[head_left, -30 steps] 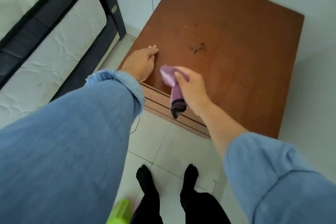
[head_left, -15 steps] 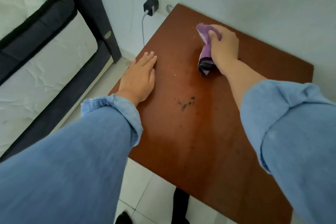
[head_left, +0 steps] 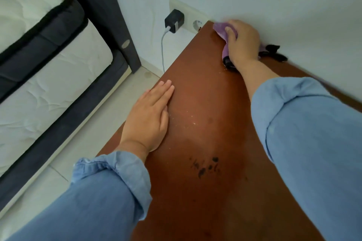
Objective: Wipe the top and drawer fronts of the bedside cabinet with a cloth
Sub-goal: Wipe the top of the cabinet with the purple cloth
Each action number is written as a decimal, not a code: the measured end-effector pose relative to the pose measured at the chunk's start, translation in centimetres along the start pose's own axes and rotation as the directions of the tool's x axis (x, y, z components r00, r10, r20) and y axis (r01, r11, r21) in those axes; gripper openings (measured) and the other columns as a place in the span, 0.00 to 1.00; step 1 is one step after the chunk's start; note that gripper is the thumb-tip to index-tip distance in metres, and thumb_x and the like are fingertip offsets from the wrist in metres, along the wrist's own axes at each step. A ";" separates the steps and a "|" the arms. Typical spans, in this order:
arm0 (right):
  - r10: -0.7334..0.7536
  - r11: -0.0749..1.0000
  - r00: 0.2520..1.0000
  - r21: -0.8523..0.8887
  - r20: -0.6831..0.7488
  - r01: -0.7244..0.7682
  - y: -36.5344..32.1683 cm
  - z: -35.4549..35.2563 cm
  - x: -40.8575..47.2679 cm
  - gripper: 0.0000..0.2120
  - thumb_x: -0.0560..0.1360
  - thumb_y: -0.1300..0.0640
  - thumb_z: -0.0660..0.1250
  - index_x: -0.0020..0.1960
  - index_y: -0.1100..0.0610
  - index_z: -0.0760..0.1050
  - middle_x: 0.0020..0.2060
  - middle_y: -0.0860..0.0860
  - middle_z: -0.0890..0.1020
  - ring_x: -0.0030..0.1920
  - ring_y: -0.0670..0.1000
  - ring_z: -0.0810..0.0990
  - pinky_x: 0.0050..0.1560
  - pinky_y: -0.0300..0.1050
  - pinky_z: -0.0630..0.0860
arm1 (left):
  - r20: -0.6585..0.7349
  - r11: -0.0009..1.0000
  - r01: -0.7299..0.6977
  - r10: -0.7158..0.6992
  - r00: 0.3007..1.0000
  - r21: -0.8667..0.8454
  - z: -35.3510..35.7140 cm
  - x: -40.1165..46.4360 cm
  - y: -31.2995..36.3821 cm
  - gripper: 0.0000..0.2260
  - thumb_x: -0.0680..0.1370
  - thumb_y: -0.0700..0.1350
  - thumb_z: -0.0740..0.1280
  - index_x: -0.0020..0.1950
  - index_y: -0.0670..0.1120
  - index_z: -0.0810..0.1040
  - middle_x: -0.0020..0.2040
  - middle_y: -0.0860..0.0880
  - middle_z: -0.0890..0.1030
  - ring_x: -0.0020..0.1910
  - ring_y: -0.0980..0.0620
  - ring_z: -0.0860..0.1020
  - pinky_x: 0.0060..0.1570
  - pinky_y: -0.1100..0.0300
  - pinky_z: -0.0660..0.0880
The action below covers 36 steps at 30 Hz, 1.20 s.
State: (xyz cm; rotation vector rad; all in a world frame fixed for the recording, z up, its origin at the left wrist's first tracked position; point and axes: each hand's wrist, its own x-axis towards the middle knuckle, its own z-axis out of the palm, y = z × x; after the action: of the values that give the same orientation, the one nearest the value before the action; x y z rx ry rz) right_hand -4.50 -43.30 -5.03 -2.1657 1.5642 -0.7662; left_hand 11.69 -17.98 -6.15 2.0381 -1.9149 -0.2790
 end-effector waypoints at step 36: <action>-0.061 0.998 0.998 -0.005 0.006 0.061 -9.3 2.6 -18.2 0.13 0.79 0.58 0.58 0.57 0.53 0.79 0.56 0.48 0.81 0.59 0.51 0.75 0.62 0.38 0.63 | 0.027 0.999 -0.027 0.028 0.999 -0.033 -3.0 -13.5 -4.1 0.23 0.80 0.45 0.49 0.74 0.44 0.66 0.74 0.48 0.66 0.74 0.53 0.59 0.75 0.61 0.47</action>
State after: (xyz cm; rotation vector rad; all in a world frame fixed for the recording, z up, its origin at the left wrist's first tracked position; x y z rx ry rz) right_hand -0.32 -23.16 -5.62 -2.2266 1.5052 -0.7751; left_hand 15.57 -4.06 -5.95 1.9956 -1.9408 -0.3310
